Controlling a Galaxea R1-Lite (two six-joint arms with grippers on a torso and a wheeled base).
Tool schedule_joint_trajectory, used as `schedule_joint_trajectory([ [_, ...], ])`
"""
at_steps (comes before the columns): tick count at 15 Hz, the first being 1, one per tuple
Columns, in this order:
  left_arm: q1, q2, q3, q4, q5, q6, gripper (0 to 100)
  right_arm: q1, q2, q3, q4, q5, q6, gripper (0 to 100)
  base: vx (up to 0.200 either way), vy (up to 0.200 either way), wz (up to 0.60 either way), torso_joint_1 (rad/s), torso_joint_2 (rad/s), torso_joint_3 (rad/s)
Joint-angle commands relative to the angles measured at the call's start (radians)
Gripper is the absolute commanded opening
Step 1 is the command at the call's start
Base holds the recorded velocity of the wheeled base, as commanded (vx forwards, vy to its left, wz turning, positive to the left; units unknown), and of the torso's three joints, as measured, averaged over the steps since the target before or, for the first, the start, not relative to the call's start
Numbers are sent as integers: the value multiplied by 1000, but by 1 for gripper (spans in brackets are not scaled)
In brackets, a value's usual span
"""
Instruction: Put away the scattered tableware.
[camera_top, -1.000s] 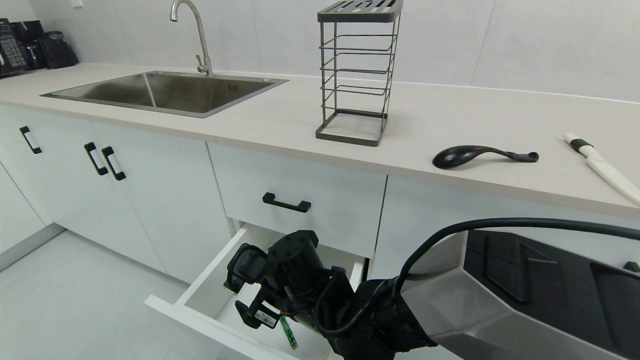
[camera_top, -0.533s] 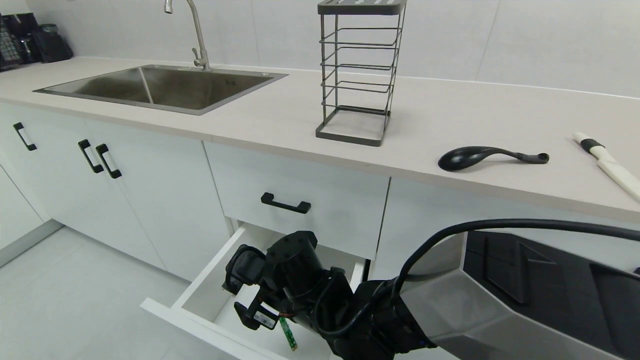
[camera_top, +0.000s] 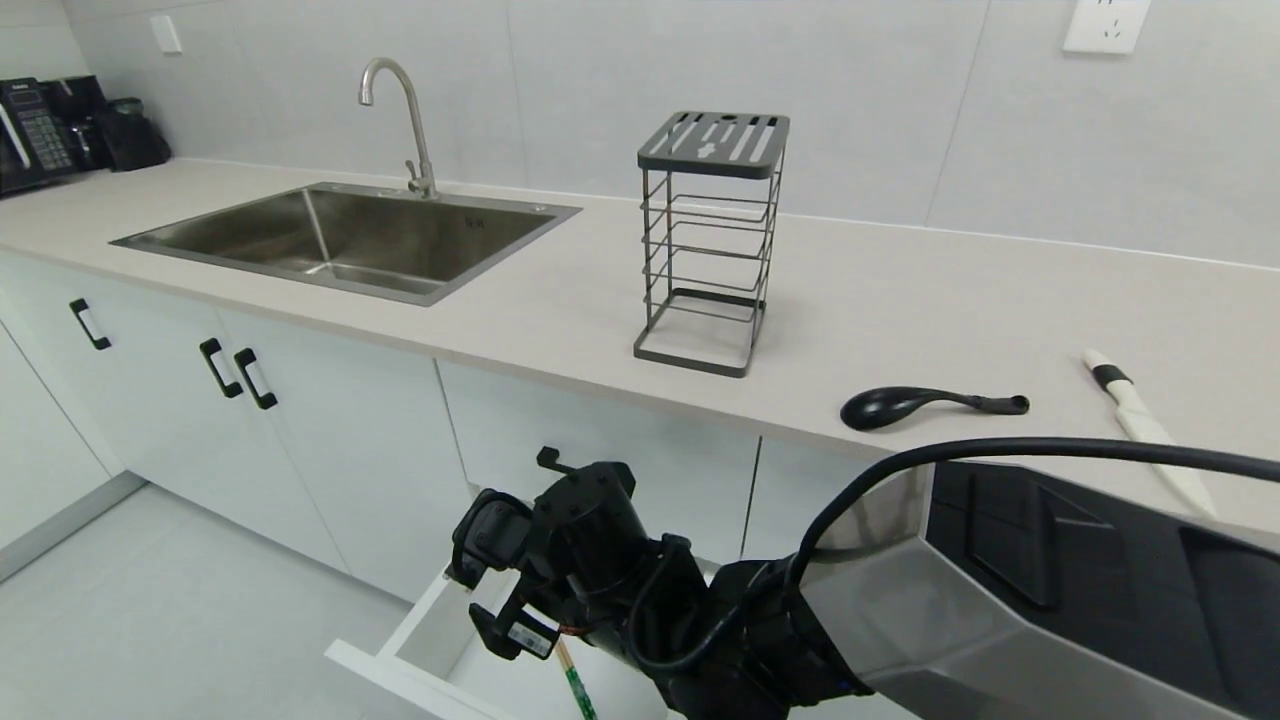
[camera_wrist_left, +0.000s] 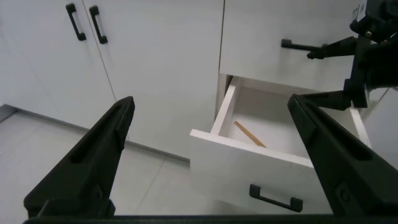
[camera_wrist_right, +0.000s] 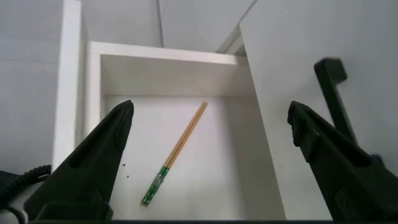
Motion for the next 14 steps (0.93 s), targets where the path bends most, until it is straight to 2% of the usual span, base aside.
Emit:
schedule_joint_trajectory([
  [1, 0, 1, 0, -1, 0, 0, 100, 0, 2, -2, 0, 0, -1, 100, 0, 0, 0, 56, -486, -232],
  [3, 0, 1, 0, -1, 0, 0, 100, 0, 2, -2, 0, 0, -1, 100, 0, 0, 0, 149, -495, -217],
  [7, 0, 1, 0, -1, 0, 0, 100, 6, 1, -1, 0, 0, 1, 100, 0, 0, 0, 371, -494, -234],
  [14, 0, 1, 0, -1, 0, 0, 100, 8, -1, 2, 1, 0, 1, 100, 0, 0, 0, 285, -527, -250],
])
